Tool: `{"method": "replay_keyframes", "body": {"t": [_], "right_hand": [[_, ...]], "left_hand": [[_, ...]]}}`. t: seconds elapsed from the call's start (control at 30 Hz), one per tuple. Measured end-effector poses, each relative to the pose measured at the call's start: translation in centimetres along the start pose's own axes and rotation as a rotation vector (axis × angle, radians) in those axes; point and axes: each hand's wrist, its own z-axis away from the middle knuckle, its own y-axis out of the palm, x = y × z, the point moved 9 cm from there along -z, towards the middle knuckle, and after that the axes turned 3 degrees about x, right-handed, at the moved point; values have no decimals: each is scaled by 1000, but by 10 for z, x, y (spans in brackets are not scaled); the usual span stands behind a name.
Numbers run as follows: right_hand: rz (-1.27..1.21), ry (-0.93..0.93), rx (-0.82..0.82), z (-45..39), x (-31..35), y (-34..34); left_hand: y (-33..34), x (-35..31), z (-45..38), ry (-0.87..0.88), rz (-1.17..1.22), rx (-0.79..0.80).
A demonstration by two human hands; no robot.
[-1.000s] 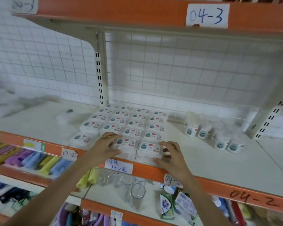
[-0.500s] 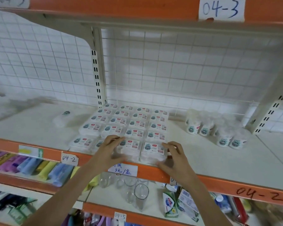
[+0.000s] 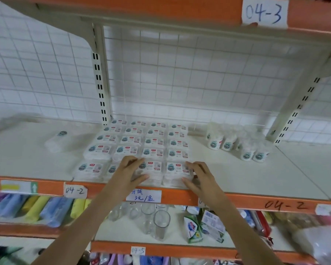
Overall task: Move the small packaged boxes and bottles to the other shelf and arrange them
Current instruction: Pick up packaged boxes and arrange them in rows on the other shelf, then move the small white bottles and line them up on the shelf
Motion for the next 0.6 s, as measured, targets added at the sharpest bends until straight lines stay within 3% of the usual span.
{"method": "replay_keyframes", "body": {"t": [0.1, 0.33, 0.47, 0.6], "right_hand": [[16, 47, 25, 0, 2, -1], [179, 218, 180, 11, 13, -18], [347, 82, 50, 45, 37, -42], [321, 2, -49, 119, 50, -40]], "left_hand": [[-1, -3, -3, -24, 8, 38], [-6, -21, 2, -245, -42, 287], [-28, -45, 31, -221, -193, 124], [-40, -87, 107, -100, -324, -66]]}}
